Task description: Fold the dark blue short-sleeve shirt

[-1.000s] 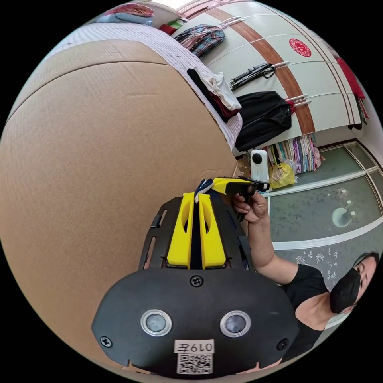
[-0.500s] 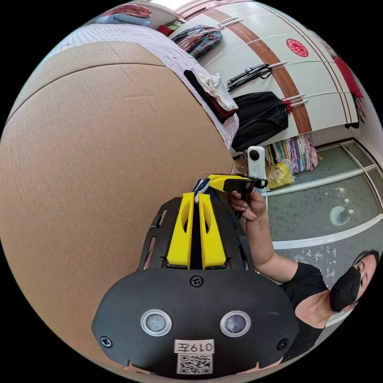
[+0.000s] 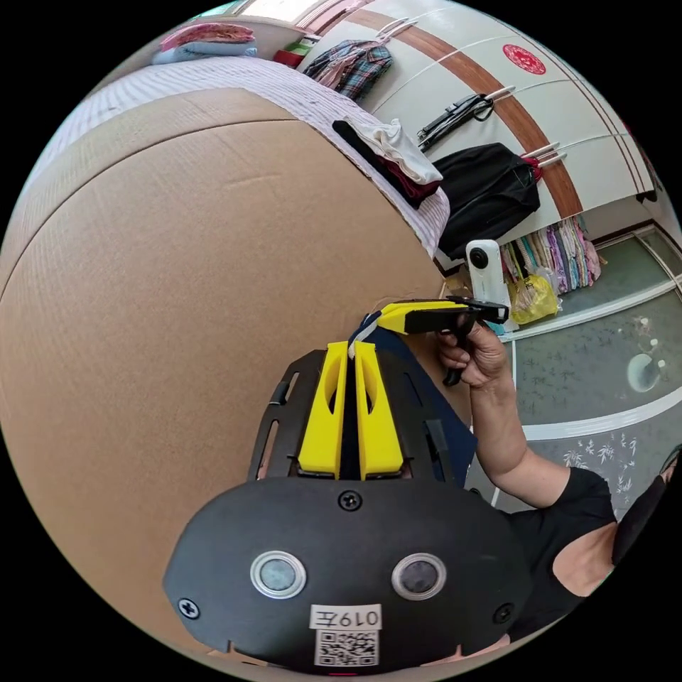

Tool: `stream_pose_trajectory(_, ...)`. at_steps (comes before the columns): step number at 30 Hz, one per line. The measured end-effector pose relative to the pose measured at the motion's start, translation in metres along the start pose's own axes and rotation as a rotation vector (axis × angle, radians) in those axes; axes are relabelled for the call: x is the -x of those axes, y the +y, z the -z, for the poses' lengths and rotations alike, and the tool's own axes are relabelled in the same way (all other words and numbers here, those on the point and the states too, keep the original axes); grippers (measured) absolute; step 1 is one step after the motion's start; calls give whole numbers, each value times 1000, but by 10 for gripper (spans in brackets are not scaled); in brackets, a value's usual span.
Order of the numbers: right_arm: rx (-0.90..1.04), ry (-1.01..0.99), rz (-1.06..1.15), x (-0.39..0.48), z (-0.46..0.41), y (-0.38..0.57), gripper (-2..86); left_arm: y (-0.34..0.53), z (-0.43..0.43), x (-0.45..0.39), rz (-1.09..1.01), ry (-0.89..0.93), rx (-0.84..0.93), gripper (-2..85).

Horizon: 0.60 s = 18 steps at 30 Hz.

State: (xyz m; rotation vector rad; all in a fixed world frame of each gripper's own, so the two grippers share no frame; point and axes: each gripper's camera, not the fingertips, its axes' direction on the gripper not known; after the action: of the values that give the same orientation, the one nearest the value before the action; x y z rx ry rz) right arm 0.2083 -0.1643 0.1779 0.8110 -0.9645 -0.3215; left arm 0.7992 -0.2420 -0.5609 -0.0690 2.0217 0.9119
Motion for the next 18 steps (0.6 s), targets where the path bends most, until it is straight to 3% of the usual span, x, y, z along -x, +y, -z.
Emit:
stream_pose_trajectory(3, -12, -55, -34, -9, 2, 1, -2, -1, 0, -6, -9, -28, 4, 14)
stream_pose_trajectory(13, -20, -125, -40, -18, 9, 3, 2, 5, -1, 31, 102, 240, -14, 13)
stream_pose_trajectory(18, -13, -106, -42, -18, 10, 4, -2, 3, -1, 24, 99, 182, 3, 13)
